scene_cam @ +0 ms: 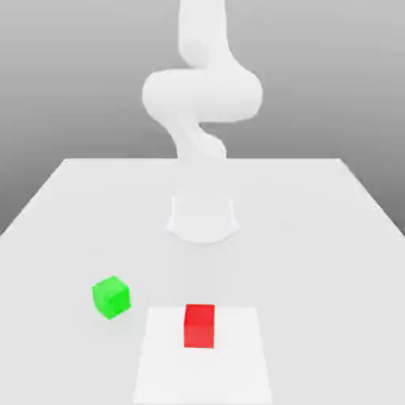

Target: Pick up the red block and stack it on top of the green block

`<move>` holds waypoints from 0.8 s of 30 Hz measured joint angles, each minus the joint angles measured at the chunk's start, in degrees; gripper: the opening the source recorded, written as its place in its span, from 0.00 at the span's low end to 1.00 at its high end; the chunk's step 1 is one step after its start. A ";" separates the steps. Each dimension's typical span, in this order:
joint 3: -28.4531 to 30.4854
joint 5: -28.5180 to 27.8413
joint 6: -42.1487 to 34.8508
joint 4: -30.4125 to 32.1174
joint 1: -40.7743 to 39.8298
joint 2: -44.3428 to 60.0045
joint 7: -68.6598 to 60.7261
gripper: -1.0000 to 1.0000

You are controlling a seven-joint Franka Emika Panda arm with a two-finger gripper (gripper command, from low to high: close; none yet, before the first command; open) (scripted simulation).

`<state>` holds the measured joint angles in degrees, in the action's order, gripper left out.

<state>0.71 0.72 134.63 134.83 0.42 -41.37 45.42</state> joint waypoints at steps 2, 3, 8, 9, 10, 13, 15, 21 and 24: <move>0.58 0.67 2.74 2.83 0.41 4.37 -0.40 0.50; 0.80 0.98 4.07 4.21 0.58 6.51 -0.58 0.50; 1.56 2.12 10.60 10.95 1.39 17.03 -1.19 0.50; 1.61 2.28 11.93 12.31 1.49 19.15 -1.26 0.50; 1.63 2.40 13.28 13.68 1.56 21.30 -1.30 0.50; 1.56 2.40 17.47 17.93 1.64 27.99 -1.15 0.50; 1.42 1.93 20.23 20.73 1.51 32.36 -0.71 0.50; 1.21 -0.46 29.09 25.29 0.84 44.68 1.10 0.50; 0.68 0.15 34.35 24.58 0.46 50.86 0.66 0.50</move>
<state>1.39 0.87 168.99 159.41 0.89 9.50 46.08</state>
